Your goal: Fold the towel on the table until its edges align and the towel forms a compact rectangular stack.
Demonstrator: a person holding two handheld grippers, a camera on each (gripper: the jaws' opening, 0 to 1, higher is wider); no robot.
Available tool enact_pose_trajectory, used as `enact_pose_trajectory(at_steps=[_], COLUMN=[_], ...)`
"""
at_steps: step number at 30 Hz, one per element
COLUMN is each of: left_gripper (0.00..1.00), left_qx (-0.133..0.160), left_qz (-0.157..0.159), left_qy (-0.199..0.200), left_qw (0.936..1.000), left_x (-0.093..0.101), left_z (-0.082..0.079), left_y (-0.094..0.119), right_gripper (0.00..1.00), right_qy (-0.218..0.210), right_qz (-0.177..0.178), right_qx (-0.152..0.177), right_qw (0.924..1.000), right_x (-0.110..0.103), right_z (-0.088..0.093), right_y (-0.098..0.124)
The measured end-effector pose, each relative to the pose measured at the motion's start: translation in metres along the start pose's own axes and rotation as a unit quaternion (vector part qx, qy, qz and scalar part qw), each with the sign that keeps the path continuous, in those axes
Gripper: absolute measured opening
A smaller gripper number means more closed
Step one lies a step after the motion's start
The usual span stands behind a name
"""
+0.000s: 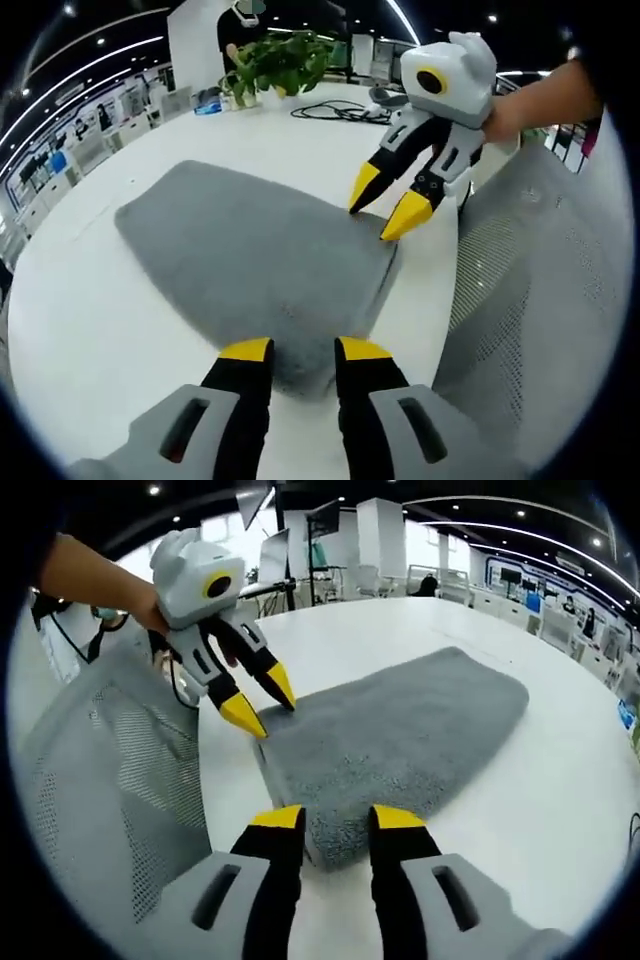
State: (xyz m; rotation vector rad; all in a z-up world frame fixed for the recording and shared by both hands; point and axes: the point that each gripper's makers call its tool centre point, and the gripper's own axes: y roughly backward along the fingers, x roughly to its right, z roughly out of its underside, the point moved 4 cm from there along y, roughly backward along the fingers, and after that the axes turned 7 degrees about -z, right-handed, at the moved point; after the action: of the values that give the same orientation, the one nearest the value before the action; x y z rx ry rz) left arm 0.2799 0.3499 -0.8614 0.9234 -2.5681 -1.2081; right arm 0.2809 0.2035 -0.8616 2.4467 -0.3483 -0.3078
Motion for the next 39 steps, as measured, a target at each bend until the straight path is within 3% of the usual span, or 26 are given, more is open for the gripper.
enact_pose_trajectory(at_steps=[6, 12, 15, 19, 23, 29, 33, 35, 39], left_gripper=[0.31, 0.36, 0.37, 0.34, 0.32, 0.25, 0.16, 0.12, 0.1], left_qx=[-0.017, -0.025, -0.024, -0.025, -0.02, -0.007, -0.023, -0.039, -0.049], left_qz=[0.015, 0.021, 0.019, 0.01, 0.005, -0.006, -0.022, -0.026, -0.021], left_qy=[-0.026, -0.061, -0.088, -0.099, -0.098, -0.094, -0.09, -0.06, -0.055], left_qw=[0.9994, 0.9976, 0.9957, 0.9947, 0.9949, 0.9956, 0.9955, 0.9971, 0.997], left_x=[0.005, 0.009, 0.012, 0.009, 0.007, 0.002, -0.002, -0.003, -0.003], left_z=[0.009, 0.014, 0.014, 0.015, 0.015, 0.015, 0.013, 0.012, 0.009], left_y=[-0.003, -0.008, -0.01, -0.013, -0.013, -0.015, -0.019, -0.021, -0.02], right_gripper=[0.32, 0.35, 0.31, 0.28, 0.27, 0.18, 0.12, 0.07, 0.05], right_qy=[0.019, 0.091, 0.139, 0.154, 0.151, 0.147, 0.137, 0.118, 0.109], right_qz=[-0.012, -0.006, 0.006, 0.005, 0.004, 0.007, 0.013, 0.015, 0.012], right_qx=[-0.019, -0.058, -0.079, -0.086, -0.082, -0.083, -0.091, -0.091, -0.092], right_qw=[0.9996, 0.9941, 0.9871, 0.9844, 0.9851, 0.9856, 0.9863, 0.9887, 0.9897], right_x=[-0.003, -0.006, -0.005, -0.006, -0.005, -0.003, 0.001, 0.003, 0.004], right_z=[0.011, 0.017, 0.018, 0.018, 0.019, 0.019, 0.019, 0.018, 0.018], right_y=[-0.006, -0.012, -0.013, -0.015, -0.014, -0.015, -0.018, -0.018, -0.018])
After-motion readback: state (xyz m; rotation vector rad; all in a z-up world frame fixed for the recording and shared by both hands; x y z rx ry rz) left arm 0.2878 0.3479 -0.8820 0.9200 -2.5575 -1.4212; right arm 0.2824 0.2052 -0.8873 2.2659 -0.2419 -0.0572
